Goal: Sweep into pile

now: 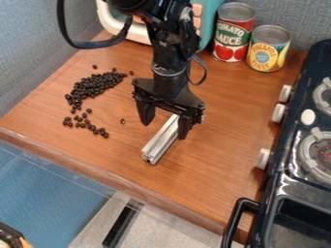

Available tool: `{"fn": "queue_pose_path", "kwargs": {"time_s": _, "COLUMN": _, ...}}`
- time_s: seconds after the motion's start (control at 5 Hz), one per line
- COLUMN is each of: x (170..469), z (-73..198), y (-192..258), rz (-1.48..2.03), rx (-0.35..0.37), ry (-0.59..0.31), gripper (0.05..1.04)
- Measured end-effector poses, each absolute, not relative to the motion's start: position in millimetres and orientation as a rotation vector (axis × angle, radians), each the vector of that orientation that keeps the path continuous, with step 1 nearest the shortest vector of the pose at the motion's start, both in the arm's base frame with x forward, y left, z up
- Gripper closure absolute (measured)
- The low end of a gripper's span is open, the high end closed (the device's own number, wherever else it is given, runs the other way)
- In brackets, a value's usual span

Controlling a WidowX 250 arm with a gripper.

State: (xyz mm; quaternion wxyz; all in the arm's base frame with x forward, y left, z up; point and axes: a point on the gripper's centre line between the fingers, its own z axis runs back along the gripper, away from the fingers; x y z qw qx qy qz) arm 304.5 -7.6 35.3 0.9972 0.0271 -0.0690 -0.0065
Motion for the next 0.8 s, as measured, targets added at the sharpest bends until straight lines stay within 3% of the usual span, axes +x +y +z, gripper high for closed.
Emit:
{"fn": "queue_pose_path", "kwargs": {"time_s": 0.2, "x": 300.1, "z": 25.8, "y": -7.9, "rz": -0.013, "rx": 0.053, "ry": -0.106, "gripper": 0.084}}
{"fn": "queue_pose_path", "kwargs": {"time_s": 0.8, "x": 305.6, "z": 23.8, "y": -20.5, "rz": -0.085, "rx": 0.005, "ry": -0.158, "gripper": 0.084}}
